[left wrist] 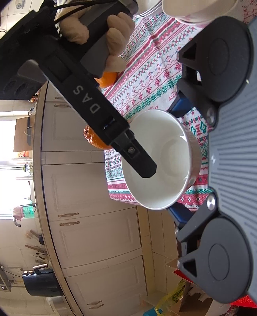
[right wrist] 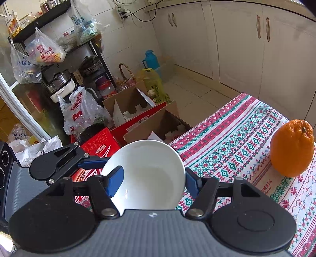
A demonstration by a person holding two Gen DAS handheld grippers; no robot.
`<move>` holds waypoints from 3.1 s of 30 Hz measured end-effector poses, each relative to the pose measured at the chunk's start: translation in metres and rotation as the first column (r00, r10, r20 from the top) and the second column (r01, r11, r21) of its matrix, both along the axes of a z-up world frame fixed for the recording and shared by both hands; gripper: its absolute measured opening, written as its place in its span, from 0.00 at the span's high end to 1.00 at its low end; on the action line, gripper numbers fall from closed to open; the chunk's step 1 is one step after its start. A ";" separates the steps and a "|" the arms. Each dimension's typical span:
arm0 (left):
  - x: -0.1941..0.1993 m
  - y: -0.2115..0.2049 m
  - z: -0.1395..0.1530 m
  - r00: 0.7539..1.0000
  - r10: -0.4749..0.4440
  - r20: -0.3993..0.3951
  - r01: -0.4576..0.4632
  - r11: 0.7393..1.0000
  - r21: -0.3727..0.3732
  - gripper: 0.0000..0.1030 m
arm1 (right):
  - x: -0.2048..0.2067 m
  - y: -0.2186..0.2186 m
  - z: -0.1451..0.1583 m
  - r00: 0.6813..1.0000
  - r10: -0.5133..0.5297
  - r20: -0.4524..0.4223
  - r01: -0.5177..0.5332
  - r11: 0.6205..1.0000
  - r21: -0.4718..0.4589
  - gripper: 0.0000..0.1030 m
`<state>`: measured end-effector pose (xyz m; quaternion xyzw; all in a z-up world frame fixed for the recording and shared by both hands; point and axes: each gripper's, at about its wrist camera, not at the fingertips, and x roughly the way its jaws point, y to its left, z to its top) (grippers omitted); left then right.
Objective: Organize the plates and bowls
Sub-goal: 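Lift the white bowl with the right gripper and carry it over the nested bowls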
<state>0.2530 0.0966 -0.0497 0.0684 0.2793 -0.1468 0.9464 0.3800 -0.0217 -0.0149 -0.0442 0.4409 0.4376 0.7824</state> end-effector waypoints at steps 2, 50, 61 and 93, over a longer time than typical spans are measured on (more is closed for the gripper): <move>-0.008 -0.005 0.005 1.000 0.000 0.002 0.000 1.000 0.003 0.11 | -0.008 -0.005 0.005 1.000 0.002 0.002 -0.002 1.000 0.013 0.31; -0.142 -0.088 0.067 0.981 -0.191 0.030 0.191 0.982 0.002 0.11 | -0.185 -0.128 0.069 0.988 -0.100 0.122 0.090 0.993 0.080 0.31; -0.142 -0.110 0.058 0.972 -0.237 -0.005 0.237 0.972 -0.003 0.11 | -0.195 -0.155 0.059 0.983 -0.145 0.114 0.137 0.988 0.075 0.30; -0.128 -0.119 0.033 0.964 -0.247 -0.103 0.244 0.969 -0.038 0.11 | -0.188 -0.157 0.023 0.981 -0.164 0.104 0.163 0.987 0.018 0.30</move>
